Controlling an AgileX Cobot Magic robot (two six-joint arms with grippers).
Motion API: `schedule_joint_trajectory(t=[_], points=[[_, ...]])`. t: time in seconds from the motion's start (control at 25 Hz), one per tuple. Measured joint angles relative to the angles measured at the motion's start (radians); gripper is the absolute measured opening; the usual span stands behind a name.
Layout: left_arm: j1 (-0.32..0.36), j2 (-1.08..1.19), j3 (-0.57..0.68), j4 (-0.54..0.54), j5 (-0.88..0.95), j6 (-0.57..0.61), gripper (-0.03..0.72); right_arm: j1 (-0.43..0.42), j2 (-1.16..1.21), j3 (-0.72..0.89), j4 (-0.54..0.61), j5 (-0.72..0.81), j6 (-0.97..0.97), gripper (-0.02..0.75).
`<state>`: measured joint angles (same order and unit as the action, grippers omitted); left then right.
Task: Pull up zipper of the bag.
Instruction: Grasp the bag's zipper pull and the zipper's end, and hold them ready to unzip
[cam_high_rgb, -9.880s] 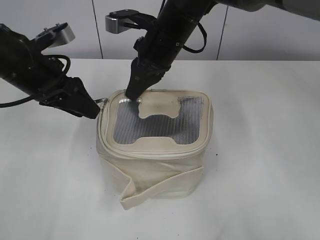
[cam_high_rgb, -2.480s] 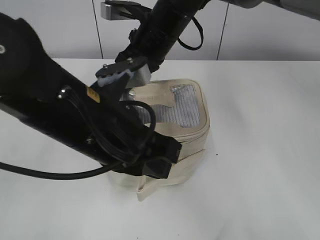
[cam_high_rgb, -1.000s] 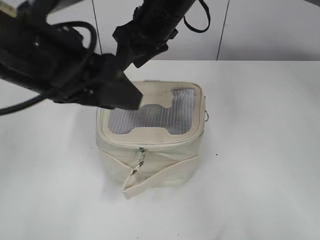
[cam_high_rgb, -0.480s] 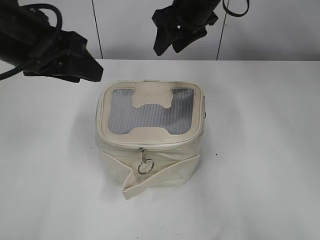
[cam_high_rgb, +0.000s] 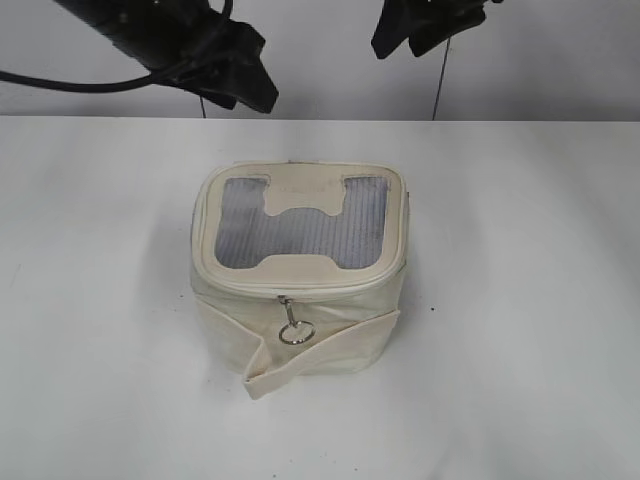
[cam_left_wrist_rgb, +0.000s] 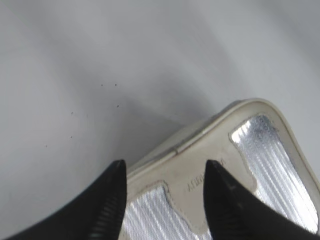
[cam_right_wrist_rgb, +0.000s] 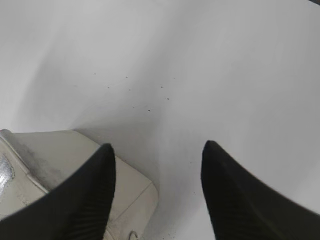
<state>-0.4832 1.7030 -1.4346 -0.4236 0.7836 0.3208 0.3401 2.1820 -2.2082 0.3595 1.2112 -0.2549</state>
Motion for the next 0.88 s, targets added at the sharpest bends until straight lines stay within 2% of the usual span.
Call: schedule_joint_trajectory(t=[0.24, 0.4, 0.6, 0.88], points=[[0.000, 0.162, -0.229, -0.016, 0.110, 0.097, 0.392, -0.035, -0.075, 0.129, -0.014, 0.000, 0.000, 0.429], [0.000, 0.258, -0.347, -0.098, 0.218, 0.219, 0.392, -0.047, -0.135, 0.249, -0.039, 0.000, -0.015, 0.429], [0.000, 0.351, -0.441, -0.184, 0.326, 0.309, 0.392, -0.049, -0.213, 0.405, -0.069, 0.000, -0.023, 0.429], [0.000, 0.430, -0.502, -0.269, 0.369, 0.392, 0.415, -0.049, -0.325, 0.614, -0.114, 0.000, -0.023, 0.418]])
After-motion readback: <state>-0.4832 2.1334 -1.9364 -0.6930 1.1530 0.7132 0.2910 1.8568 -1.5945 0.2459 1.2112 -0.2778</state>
